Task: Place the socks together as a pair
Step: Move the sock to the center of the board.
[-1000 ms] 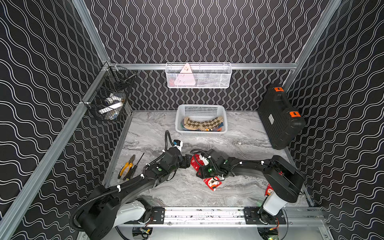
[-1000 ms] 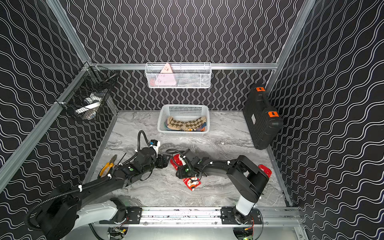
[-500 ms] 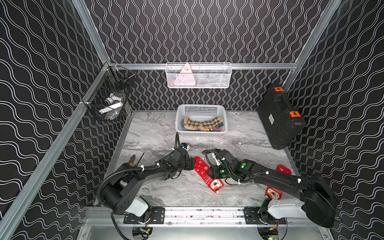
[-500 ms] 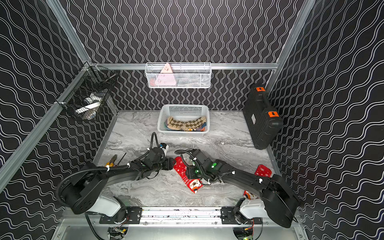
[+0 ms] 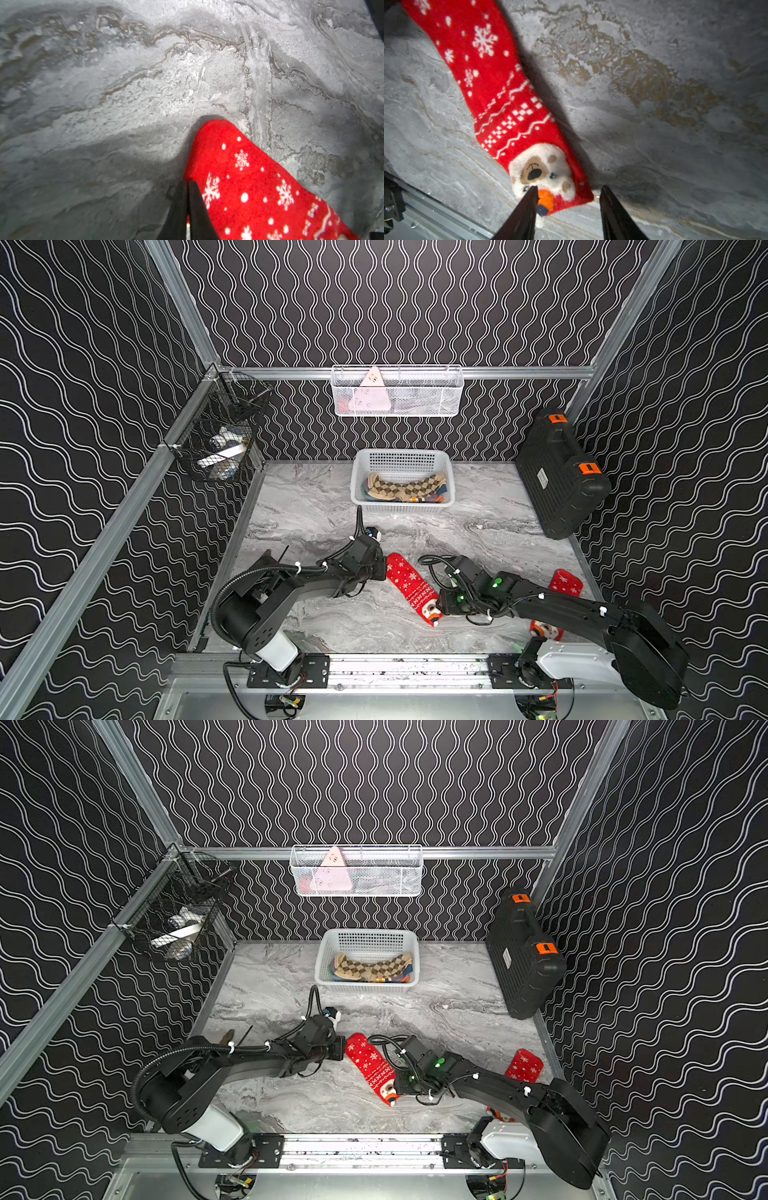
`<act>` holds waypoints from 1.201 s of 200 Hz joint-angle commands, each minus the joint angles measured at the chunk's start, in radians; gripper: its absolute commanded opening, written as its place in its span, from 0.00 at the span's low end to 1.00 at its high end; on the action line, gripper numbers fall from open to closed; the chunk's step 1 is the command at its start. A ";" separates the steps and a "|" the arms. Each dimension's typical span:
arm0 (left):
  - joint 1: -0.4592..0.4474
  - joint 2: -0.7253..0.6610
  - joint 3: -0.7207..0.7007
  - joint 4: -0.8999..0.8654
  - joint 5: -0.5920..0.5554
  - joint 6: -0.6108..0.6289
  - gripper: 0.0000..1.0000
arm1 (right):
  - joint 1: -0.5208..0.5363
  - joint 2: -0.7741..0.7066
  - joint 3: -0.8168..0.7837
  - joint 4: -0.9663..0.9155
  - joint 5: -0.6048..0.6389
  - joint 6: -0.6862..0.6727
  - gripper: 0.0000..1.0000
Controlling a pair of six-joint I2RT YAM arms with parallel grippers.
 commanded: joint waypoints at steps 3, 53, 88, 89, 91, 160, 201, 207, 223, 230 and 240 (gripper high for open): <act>0.000 -0.034 -0.018 -0.005 -0.041 -0.009 0.09 | 0.000 0.003 -0.026 0.003 -0.007 0.039 0.51; 0.001 -0.151 -0.088 0.002 -0.052 -0.031 0.54 | -0.001 0.067 -0.025 0.108 -0.059 0.033 0.19; 0.000 -0.274 -0.091 -0.094 -0.106 -0.014 0.59 | -0.052 0.181 0.067 0.080 -0.031 -0.053 0.00; 0.001 -0.278 -0.092 -0.097 -0.108 -0.014 0.59 | -0.056 0.184 0.069 0.077 -0.031 -0.058 0.00; 0.001 -0.286 -0.092 -0.103 -0.112 -0.015 0.59 | -0.060 0.190 0.074 0.072 -0.031 -0.065 0.00; 0.000 -0.352 -0.098 -0.149 -0.139 -0.013 0.59 | -0.195 0.396 0.360 -0.091 0.082 -0.272 0.03; 0.000 -0.305 -0.100 -0.116 -0.117 -0.013 0.59 | -0.196 0.552 0.560 -0.165 0.138 -0.392 0.06; 0.001 -0.299 -0.099 -0.111 -0.117 -0.013 0.59 | -0.196 0.568 0.595 -0.172 0.148 -0.405 0.05; 0.000 -0.284 -0.099 -0.097 -0.114 -0.014 0.59 | -0.196 0.614 0.663 -0.197 0.175 -0.441 0.04; 0.001 -0.279 -0.099 -0.094 -0.113 -0.014 0.59 | -0.197 0.631 0.689 -0.202 0.181 -0.456 0.04; 0.000 -0.275 -0.099 -0.090 -0.111 -0.014 0.59 | -0.197 0.651 0.716 -0.200 0.178 -0.479 0.06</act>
